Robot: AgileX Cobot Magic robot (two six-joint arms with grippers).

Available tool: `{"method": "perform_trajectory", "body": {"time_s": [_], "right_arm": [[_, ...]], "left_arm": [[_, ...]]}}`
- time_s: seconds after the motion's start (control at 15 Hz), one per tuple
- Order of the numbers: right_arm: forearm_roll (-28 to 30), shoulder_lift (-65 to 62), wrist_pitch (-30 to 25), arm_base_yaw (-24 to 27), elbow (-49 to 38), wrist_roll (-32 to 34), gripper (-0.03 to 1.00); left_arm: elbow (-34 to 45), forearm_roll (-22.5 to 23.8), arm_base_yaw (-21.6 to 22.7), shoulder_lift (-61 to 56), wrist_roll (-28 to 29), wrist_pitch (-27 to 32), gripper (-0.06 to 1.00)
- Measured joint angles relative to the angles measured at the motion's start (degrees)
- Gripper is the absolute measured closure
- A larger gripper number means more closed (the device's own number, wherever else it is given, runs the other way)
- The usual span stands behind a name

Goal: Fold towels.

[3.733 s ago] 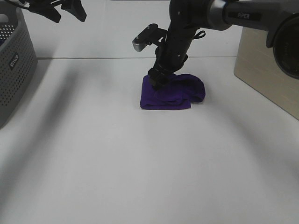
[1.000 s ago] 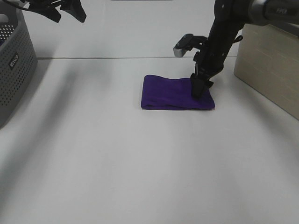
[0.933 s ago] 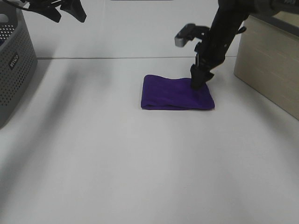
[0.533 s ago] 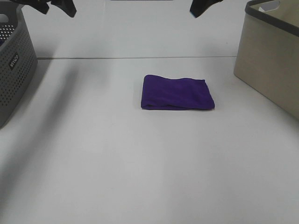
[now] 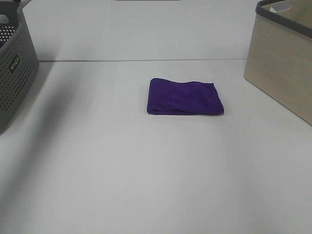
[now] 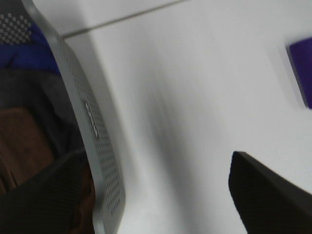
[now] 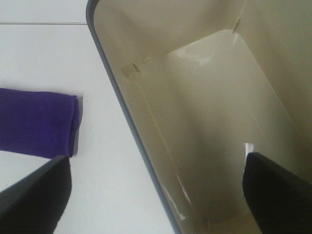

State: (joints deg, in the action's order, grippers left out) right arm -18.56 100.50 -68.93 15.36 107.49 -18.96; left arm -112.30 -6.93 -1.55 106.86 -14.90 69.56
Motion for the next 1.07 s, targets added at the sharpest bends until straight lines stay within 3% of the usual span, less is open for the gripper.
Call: {"method": "perform_trajectory", "body": {"time_s": [0.27, 0.33, 0.47, 0.6, 0.8, 0.87, 1.07], "right_arm": [[1.1, -30.2, -0.3, 3.4, -28.3, -2.8, 0.05], [-0.6, -45.9, 3.5, 3.4, -41.8, -2.8, 0.05], [-0.8, -55.8, 9.3, 3.2, -50.1, -3.0, 0.05], [-0.9, -65.8, 11.2, 0.5, -59.0, -4.6, 0.05], [-1.0, -75.5, 9.5, -3.8, -66.7, -5.4, 0.05], [-1.8, -84.7, 5.5, -4.9, -69.0, -3.9, 0.05], [1.3, -94.2, 3.1, -4.9, -69.4, -2.6, 0.05]], "left_arm": [[31.2, 0.2, 0.0, -25.7, 1.8, -3.5, 0.18], [45.5, 0.3, 0.0, -39.4, 2.6, -8.4, 0.18], [53.3, 1.1, 0.0, -48.6, 2.6, -12.4, 0.18], [60.6, 3.7, 0.0, -57.9, 2.7, -17.9, 0.18], [66.5, 4.1, 0.0, -67.6, 2.8, -20.0, 0.18], [69.0, 4.6, 0.0, -73.7, 2.8, -18.4, 0.18], [73.2, 5.2, 0.0, -82.4, 2.8, -14.8, 0.18]]}}
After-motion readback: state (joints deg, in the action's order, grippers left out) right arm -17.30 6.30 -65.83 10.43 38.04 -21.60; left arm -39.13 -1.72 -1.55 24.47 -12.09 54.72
